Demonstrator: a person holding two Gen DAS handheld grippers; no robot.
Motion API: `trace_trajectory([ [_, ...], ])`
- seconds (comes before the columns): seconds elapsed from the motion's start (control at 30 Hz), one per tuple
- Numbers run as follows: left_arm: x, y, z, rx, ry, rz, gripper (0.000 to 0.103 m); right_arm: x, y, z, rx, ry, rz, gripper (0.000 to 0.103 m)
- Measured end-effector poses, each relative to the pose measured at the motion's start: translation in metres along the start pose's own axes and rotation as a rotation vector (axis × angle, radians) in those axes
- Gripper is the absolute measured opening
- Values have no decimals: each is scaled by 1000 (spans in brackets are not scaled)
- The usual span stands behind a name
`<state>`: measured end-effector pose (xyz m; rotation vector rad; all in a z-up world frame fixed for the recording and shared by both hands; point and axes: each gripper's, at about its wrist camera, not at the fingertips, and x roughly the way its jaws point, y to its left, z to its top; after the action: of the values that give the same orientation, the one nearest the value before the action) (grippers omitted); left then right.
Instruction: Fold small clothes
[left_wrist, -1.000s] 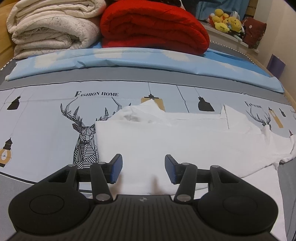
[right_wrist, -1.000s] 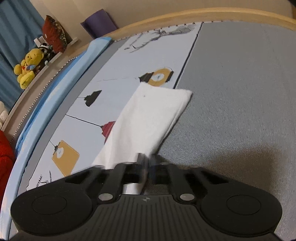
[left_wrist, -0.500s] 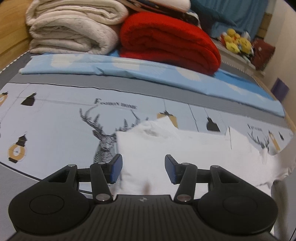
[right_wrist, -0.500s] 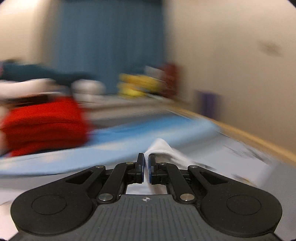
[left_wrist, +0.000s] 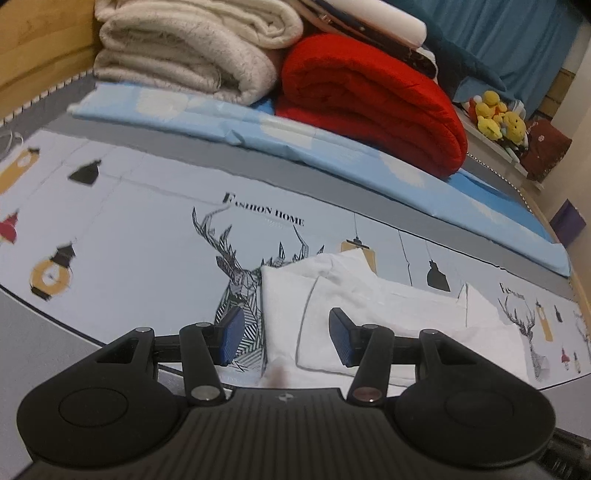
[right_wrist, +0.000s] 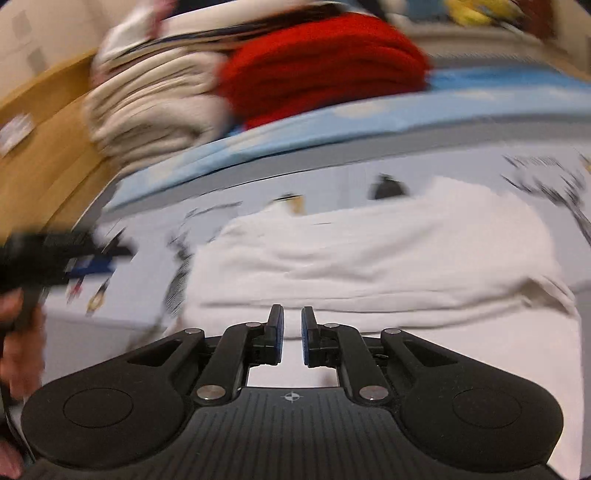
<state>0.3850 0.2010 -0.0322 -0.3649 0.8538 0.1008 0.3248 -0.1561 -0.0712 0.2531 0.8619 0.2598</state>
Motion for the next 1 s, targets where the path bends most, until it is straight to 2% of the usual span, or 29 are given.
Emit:
trace_trajectory([
  [0.1,13,7,-2,-79,47,-36,47,0,-26,11,111,-31,-64,16],
  [0.13,19,9,-3,-104,66,-51,36,-2,-37,11,145,-54,-77,16],
  [0.17,24,10,-4,-121,82,-62,29,-2,-49,8,168,-66,-85,17],
  [0.23,35,9,-7,-140,109,-72,27,11,-64,7,224,-37,-135,19],
  [0.3,46,7,-9,-151,131,-78,25,20,-80,11,286,3,-125,20],
  [0.43,71,10,-14,-227,180,-109,25,25,-106,21,327,10,-179,20],
  [0.57,96,19,-24,-333,262,-109,28,35,-136,22,481,45,-202,20],
  [0.67,111,25,-30,-386,294,-110,28,41,-151,21,590,74,-221,20],
  [0.77,117,25,-31,-396,291,-104,28,41,-162,20,665,76,-233,20],
  [0.9,117,16,-28,-355,282,-86,26,39,-167,23,686,52,-263,20],
  [0.93,115,13,-26,-330,274,-74,19,39,-168,23,691,46,-264,20],
  [0.97,112,9,-25,-304,258,-57,7,39,-168,24,694,42,-265,20],
  [1.0,106,6,-22,-276,232,-48,7,39,-167,25,696,39,-265,20],
])
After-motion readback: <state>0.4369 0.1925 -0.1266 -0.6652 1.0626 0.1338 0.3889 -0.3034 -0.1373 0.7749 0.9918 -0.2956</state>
